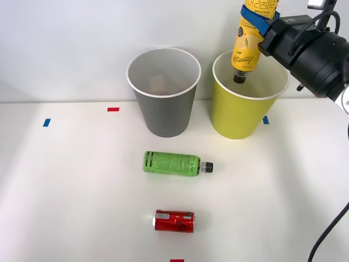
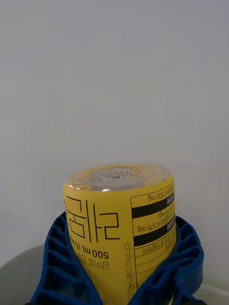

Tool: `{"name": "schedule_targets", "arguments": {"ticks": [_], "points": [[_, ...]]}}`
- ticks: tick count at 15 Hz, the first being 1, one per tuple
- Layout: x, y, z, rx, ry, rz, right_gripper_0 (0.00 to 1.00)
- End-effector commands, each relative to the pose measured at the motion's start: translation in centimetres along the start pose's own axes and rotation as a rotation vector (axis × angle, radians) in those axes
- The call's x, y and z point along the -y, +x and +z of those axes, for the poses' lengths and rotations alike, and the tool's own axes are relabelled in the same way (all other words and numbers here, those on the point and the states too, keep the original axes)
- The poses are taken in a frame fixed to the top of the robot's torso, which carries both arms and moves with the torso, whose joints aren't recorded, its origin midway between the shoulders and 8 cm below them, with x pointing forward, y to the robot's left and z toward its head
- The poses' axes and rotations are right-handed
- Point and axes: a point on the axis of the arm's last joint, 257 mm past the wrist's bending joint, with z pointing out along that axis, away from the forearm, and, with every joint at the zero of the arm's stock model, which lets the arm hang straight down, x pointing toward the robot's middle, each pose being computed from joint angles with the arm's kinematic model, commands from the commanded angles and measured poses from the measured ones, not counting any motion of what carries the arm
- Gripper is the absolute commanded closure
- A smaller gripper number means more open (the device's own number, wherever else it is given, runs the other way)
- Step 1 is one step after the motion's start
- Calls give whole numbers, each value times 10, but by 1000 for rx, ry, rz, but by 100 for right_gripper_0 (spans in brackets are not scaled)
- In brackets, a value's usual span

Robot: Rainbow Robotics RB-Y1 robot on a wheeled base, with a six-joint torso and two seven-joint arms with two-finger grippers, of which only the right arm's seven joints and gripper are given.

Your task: Put cans in the gray bin, plastic bottles in the light green bin

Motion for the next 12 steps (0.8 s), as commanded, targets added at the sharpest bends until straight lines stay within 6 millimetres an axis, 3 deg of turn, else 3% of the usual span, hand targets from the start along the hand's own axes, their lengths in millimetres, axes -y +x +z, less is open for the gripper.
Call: {"name": "schedule_targets", "arguments": {"ticks": [1,7,8,9,10,12], "points": [[16,11,16,-4,51,7,100],[26,9,24,17,80,13,100],[26,10,24,18,80,15,62],[26,9,23,20,80,23,14],[26,10,23,19,77,30,0],[24,8,22,24,63,46,0]]}}
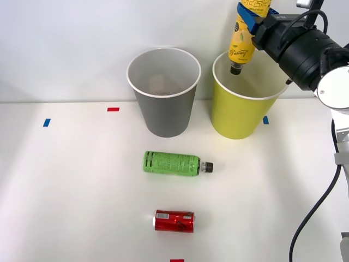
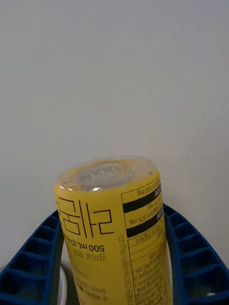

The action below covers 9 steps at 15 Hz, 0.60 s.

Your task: Put cans in the gray bin, plastic bottles in the light green bin

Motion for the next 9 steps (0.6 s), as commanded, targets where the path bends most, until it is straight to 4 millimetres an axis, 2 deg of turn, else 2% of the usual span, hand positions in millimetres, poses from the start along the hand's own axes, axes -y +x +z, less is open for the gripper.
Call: {"name": "schedule_targets", "arguments": {"ticks": [1,3,5,9], "points": [[-4,-5,-2,6,-20,2,0],[-6,-11,-10,16,-24,-25,0],[-11,-9,-28,15,-38,-36,0],[-22,3,-86,13,-39,-41,0]]}}
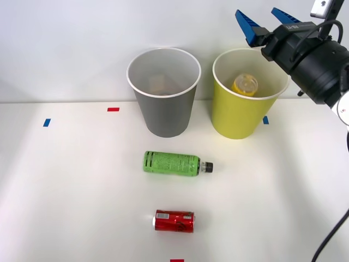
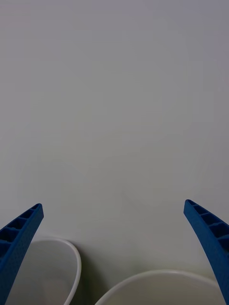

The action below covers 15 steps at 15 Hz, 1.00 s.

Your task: Put cans in the gray bin, plastic bottles in the light green bin

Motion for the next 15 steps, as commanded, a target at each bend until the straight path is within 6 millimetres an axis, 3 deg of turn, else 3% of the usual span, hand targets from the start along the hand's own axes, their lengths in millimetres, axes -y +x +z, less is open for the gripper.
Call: {"name": "schedule_targets", "arguments": {"ticks": [1,7,11,15], "points": [[-13,6,-47,5,-1,15,0],[-29,13,-137,15,76,5,0],[-25,39,-196,0,218,60,0],[-17,58,-231,33,351,90,0]]}}
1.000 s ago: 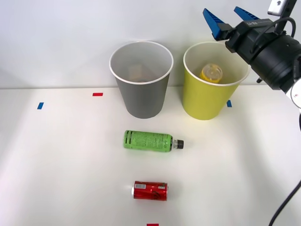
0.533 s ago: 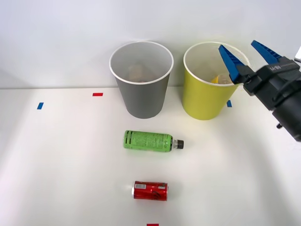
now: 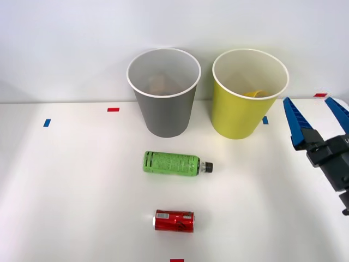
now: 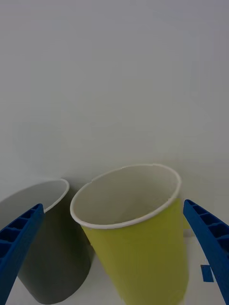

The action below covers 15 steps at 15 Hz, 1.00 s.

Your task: Put cans in the gray bin, plastic bottles in the light green bin

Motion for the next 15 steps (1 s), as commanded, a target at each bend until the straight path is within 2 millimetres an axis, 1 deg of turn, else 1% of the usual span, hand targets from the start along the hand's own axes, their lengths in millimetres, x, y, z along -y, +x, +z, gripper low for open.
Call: {"name": "schedule_targets", "arguments": {"ticks": [1,3,4,7,11,13,15], "points": [[12,16,-27,12,99,3,0],[26,29,-40,30,158,-67,0],[35,41,-48,43,196,-88,0],[47,69,-69,43,249,-126,0],[67,100,-96,17,280,-247,0],[71,114,-105,0,290,-268,0],[73,121,-112,-6,308,-290,0]]}}
